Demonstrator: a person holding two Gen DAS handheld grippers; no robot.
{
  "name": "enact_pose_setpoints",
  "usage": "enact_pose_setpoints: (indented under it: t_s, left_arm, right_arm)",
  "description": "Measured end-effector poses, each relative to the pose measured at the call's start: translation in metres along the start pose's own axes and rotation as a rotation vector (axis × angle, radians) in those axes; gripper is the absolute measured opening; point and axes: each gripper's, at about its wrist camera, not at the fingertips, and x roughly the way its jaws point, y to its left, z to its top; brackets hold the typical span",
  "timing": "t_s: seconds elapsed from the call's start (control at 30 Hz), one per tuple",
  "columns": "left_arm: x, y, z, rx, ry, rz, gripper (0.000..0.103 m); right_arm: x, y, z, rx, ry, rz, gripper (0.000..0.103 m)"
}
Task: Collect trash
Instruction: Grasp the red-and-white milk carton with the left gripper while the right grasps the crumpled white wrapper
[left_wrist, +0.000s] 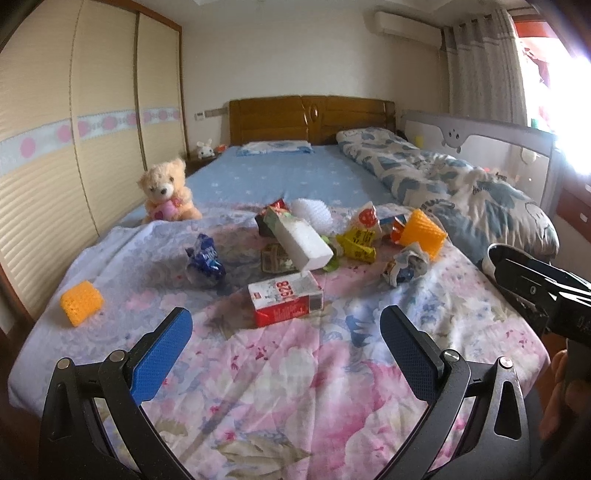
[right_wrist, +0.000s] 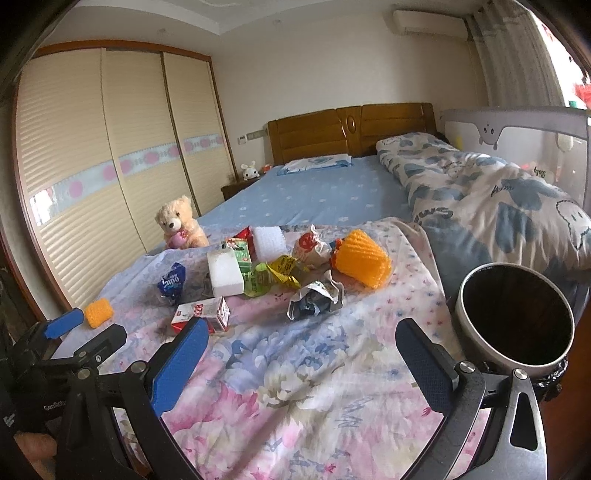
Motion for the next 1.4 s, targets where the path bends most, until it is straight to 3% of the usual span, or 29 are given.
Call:
enact_pose_setpoints:
  t_s: [0.2, 0.47, 0.87, 1.07, 1.2, 1.27, 1.33, 1.4]
  left_arm:
    - [0.030, 0.007, -0.001, 0.029, 0.077, -0.037, 0.103]
    - [0.068, 0.012, 0.001, 0.109, 0.129, -0.026, 0.103]
    - [0.152, 0.036, 0.012, 0.235, 0.318, -0.137, 0.103]
    - [0.175, 0.040, 0.015, 0.246, 0.369, -0.190, 0.103]
    - [0.176, 0.036, 0.014, 0.260, 0.356, -0.217, 0.103]
    - [0.175, 0.033, 0.014, 0.270, 0.345, -0.226, 0.100]
    - [0.176, 0.030, 0.014, 0.271, 0.351, -0.248, 0.079]
    - [0.177, 0.030, 0.013, 0.255, 0.376, -0.272, 0.068]
  right_arm:
    - [0.012, -0.008, 0.005, 0.028, 0.057, 0.018, 0.102]
    - [0.052, -0.023, 0.014, 0.054, 0.125, 0.034, 0.102]
    - [0.125, -0.033, 0.027, 0.105, 0.233, 0.027, 0.102]
    - [0.157, -0.041, 0.027, 0.132, 0.301, 0.018, 0.101]
    - [0.167, -0.044, 0.026, 0.143, 0.318, 0.019, 0.099]
    - [0.170, -0.044, 0.026, 0.145, 0.322, 0.018, 0.091]
    - [0.174, -0.046, 0.025, 0.147, 0.337, 0.018, 0.063]
    - [0.174, -0.048, 0.025, 0.149, 0.343, 0.018, 0.046]
